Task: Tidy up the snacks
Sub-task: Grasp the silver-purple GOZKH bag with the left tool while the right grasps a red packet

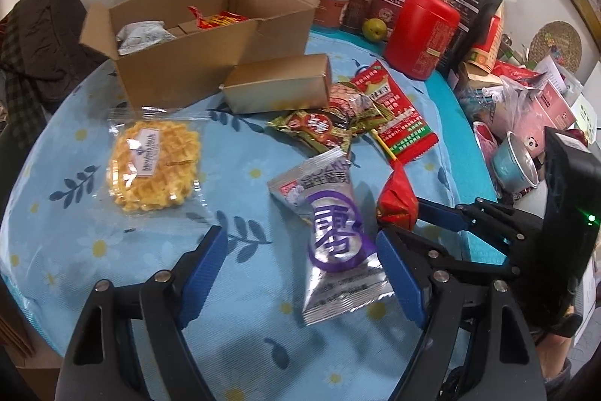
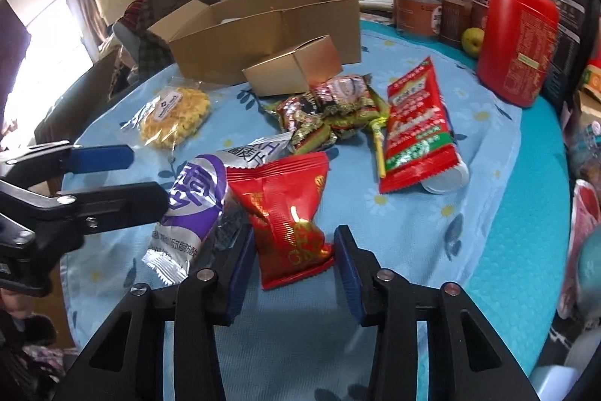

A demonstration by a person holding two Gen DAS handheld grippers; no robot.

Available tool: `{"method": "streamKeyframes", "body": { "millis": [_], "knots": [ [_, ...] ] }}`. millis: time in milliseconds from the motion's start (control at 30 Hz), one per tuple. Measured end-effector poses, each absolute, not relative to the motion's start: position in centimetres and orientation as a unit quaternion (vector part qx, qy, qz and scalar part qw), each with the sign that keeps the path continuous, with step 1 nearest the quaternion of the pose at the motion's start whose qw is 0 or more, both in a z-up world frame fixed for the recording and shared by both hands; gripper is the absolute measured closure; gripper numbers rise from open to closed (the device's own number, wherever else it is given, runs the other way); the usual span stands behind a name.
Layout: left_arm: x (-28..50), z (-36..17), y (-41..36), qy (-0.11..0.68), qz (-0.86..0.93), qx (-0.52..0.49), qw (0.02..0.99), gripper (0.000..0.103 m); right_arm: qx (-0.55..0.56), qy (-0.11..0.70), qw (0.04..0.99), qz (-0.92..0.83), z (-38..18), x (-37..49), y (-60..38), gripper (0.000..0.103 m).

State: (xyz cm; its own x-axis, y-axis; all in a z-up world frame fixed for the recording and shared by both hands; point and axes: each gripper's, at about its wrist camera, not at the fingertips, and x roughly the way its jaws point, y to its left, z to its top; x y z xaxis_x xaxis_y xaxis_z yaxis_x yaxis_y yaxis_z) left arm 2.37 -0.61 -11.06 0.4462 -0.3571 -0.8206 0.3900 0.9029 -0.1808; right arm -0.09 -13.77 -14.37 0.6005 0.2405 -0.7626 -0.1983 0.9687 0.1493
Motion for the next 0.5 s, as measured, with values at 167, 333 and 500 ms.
{"method": "streamKeyframes", "body": {
  "millis": [167, 333, 500],
  "knots": [
    [2.9, -11.9, -2.0, 0.481, -0.225, 0.028, 0.847, 0.021, 0.032, 0.429, 0.897, 0.106, -13.6, -1.2, -15.2, 0.068],
    [3.7, -13.1, -2.9, 0.485, -0.227, 0.031, 0.844, 0.027, 0.033, 0.440, 0.892, 0.099, -13.3, -1.9, -15.9, 0.068],
    [4.1, -13.9, -3.4, 0.497, -0.243, 0.033, 0.833, 0.068, 0.026, 0.449, 0.887, 0.106, -13.0, -2.5, -15.6, 0.068]
  ]
}}
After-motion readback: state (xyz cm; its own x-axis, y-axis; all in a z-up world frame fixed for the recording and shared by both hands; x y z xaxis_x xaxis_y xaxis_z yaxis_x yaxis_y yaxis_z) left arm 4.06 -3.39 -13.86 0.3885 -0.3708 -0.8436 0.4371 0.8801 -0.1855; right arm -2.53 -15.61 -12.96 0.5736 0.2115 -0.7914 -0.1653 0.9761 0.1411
